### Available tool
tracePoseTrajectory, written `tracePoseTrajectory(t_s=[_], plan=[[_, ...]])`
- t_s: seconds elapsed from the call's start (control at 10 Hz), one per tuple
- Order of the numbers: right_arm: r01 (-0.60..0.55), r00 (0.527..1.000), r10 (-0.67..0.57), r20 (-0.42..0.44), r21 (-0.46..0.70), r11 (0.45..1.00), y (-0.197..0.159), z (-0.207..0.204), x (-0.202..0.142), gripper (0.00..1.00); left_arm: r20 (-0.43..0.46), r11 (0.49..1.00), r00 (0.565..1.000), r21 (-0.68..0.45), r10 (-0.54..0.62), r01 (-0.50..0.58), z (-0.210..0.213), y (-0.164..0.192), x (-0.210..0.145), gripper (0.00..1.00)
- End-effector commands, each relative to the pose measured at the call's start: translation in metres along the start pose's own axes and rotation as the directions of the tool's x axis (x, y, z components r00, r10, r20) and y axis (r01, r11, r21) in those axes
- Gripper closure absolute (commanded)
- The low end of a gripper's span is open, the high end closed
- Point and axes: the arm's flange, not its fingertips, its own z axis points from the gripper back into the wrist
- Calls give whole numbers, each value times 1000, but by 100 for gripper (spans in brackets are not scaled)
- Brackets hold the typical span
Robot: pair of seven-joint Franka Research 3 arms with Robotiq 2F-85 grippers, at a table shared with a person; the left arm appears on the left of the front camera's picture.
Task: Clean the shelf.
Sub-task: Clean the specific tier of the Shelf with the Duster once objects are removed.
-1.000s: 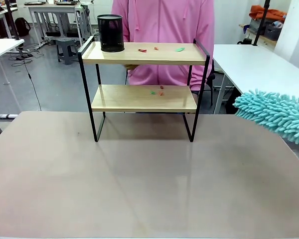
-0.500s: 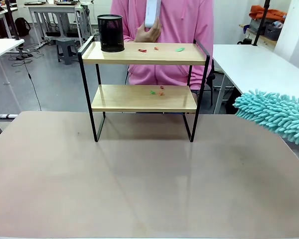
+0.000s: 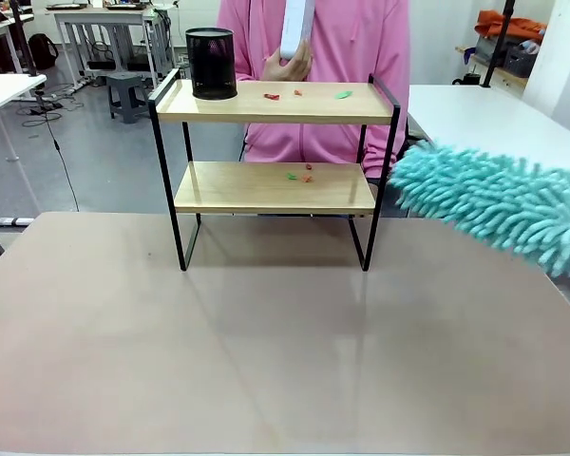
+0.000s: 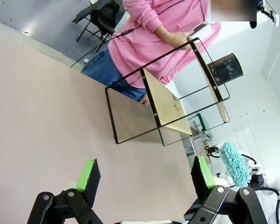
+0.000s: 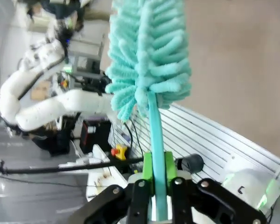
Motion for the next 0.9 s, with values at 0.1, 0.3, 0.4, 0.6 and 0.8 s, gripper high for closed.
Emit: tracePoseTrajectory(t_s=[0.1, 0.3, 0.4, 0.6, 0.8], plan=[[-99, 995, 97, -33, -71, 993, 24, -50, 20, 100, 22, 1000, 1000, -15, -21, 21, -2, -1, -3, 0], [-101, 994, 104, 24, -104, 989, 23, -92, 39, 100, 22, 1000, 1000, -15, -21, 21, -2, -1, -3, 0], [-97, 994, 104, 35, -160, 982, 18, -117, 52, 100, 22, 1000, 1000, -15, -21, 21, -2, -1, -3, 0], [-92, 996, 90, -18, -214, 973, 5, -151, 74, 100, 22, 1000, 1000, -15, -21, 21, -2, -1, -3, 0], [-96, 995, 96, -10, -228, 969, 2, -150, 75, 100, 22, 1000, 1000, -15, -21, 21, -2, -1, -3, 0]])
